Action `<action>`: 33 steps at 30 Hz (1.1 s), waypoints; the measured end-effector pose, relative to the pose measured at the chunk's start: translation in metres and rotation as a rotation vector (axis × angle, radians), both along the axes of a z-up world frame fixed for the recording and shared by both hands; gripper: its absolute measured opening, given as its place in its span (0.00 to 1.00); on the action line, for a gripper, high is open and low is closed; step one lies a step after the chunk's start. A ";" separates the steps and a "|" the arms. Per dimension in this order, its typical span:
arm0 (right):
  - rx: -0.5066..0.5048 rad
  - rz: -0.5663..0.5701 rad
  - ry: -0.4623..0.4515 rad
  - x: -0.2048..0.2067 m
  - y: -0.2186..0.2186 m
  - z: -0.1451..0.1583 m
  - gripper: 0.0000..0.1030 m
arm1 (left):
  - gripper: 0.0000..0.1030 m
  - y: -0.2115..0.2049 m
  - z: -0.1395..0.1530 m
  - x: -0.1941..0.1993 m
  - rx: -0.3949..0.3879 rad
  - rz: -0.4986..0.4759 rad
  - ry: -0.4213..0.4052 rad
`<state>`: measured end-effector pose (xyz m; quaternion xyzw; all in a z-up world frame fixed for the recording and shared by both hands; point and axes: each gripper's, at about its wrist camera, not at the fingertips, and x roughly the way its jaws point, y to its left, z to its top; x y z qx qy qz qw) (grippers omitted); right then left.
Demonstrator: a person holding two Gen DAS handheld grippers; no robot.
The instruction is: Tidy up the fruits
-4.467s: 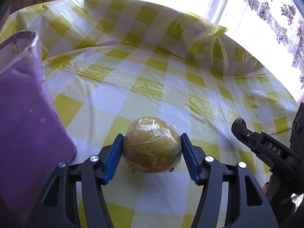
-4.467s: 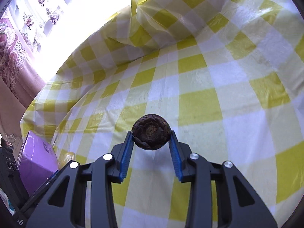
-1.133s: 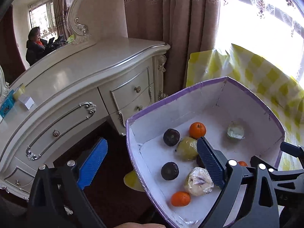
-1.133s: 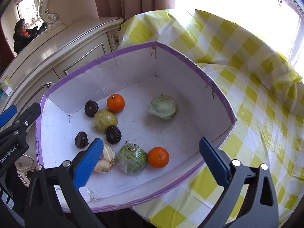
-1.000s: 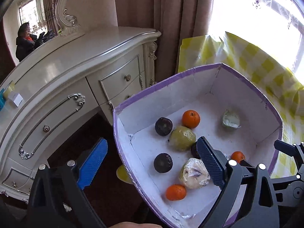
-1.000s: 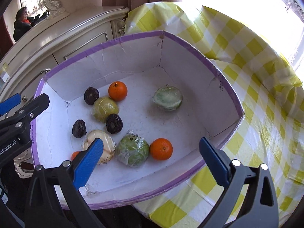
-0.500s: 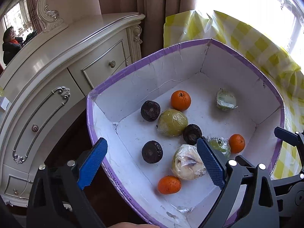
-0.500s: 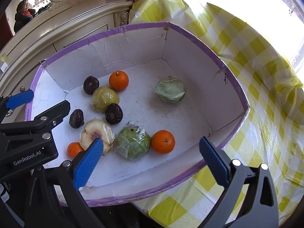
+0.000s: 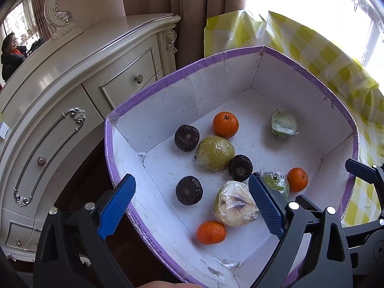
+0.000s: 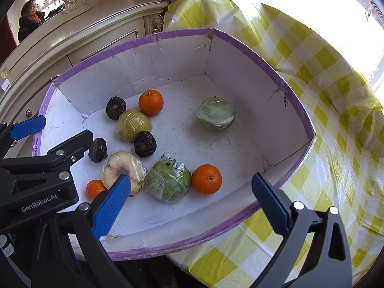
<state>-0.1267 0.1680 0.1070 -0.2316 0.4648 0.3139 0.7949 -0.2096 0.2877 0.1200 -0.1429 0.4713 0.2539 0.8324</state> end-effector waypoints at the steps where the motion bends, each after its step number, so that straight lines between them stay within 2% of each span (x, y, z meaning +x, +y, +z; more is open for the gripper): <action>1: 0.000 0.000 0.000 0.000 0.000 0.000 0.98 | 0.89 0.000 0.000 0.000 0.000 0.000 0.000; 33: -0.031 0.007 -0.026 -0.003 0.003 -0.003 0.98 | 0.89 -0.001 -0.004 0.001 -0.010 -0.005 0.001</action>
